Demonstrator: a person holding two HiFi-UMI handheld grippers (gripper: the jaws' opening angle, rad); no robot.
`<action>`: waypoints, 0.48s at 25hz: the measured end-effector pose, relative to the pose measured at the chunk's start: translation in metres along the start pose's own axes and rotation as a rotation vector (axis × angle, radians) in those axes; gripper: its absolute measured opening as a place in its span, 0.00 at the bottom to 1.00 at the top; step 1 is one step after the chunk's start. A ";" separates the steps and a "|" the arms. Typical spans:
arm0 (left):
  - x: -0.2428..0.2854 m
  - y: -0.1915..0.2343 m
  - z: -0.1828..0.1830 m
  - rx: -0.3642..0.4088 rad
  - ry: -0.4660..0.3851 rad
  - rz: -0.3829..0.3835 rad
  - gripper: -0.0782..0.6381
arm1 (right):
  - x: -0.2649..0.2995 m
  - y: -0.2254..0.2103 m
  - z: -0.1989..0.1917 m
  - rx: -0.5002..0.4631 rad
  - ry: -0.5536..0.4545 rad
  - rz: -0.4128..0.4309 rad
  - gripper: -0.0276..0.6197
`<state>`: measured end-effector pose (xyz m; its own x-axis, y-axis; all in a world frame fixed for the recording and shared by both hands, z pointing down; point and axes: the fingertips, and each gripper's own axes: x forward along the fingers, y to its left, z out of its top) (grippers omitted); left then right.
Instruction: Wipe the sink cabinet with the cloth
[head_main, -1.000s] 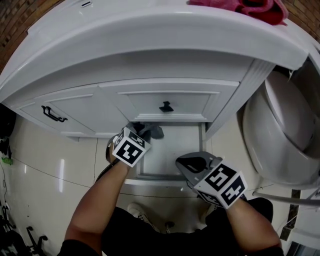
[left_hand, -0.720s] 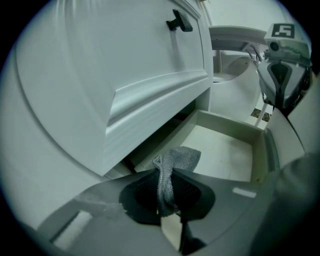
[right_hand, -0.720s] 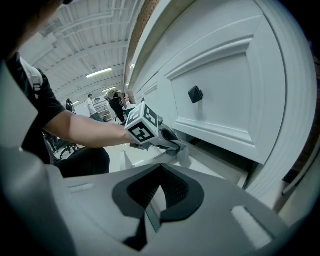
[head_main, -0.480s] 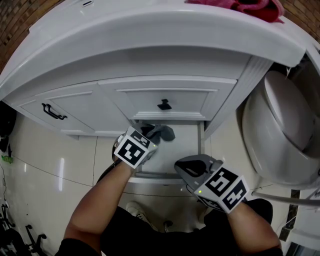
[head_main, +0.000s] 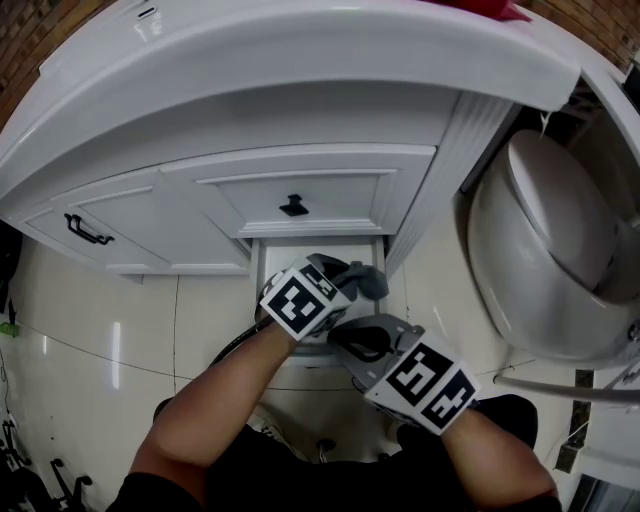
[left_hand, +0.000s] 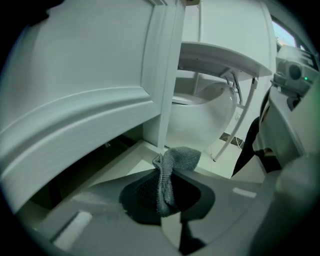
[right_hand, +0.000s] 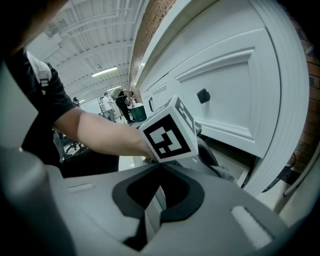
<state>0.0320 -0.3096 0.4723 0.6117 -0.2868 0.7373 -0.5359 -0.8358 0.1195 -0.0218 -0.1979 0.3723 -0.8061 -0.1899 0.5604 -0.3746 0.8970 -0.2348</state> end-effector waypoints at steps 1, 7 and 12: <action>0.003 -0.002 0.000 0.008 0.009 -0.005 0.16 | -0.001 -0.001 0.000 0.001 -0.001 -0.002 0.05; -0.001 0.009 -0.016 0.017 0.054 0.035 0.16 | -0.004 -0.003 -0.001 0.003 -0.005 -0.002 0.05; -0.022 0.025 -0.040 0.002 0.081 0.079 0.16 | -0.003 -0.004 0.000 0.003 -0.006 -0.007 0.05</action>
<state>-0.0177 -0.3057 0.4858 0.5182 -0.3134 0.7958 -0.5794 -0.8130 0.0571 -0.0183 -0.2007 0.3714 -0.8061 -0.1987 0.5574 -0.3817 0.8944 -0.2331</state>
